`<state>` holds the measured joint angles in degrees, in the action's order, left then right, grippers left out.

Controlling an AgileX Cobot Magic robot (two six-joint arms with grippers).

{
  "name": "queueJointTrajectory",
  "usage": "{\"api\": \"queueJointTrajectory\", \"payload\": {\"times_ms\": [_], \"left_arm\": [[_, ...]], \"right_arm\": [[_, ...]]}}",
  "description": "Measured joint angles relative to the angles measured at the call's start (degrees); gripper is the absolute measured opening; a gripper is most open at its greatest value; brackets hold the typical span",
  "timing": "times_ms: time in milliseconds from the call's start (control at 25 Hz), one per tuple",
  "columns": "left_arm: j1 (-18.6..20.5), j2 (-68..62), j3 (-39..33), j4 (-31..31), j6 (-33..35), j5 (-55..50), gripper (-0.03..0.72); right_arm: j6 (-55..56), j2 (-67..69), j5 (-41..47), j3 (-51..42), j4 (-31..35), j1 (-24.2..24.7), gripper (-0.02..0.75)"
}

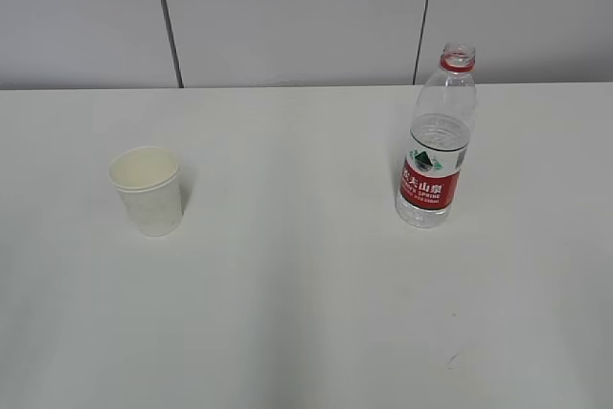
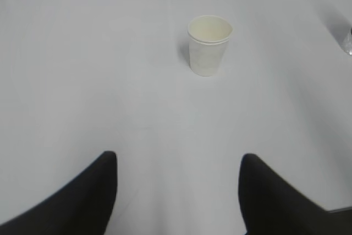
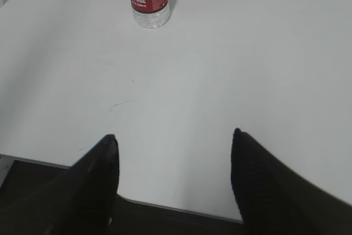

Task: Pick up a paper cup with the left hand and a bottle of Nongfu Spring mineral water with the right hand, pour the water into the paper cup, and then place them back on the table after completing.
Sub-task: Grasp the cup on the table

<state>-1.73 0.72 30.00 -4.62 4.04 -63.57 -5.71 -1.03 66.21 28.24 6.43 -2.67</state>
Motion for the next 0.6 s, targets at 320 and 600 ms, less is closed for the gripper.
{"api": "queueJointTrajectory", "payload": {"times_ms": [320,600], "left_arm": [[0.0,0.0,0.0,0.0,0.0,0.0,0.436],[0.0,0.0,0.0,0.0,0.0,0.0,0.436]], "right_arm": [[0.0,0.0,0.0,0.0,0.0,0.0,0.476],[0.0,0.0,0.0,0.0,0.0,0.0,0.476]]}}
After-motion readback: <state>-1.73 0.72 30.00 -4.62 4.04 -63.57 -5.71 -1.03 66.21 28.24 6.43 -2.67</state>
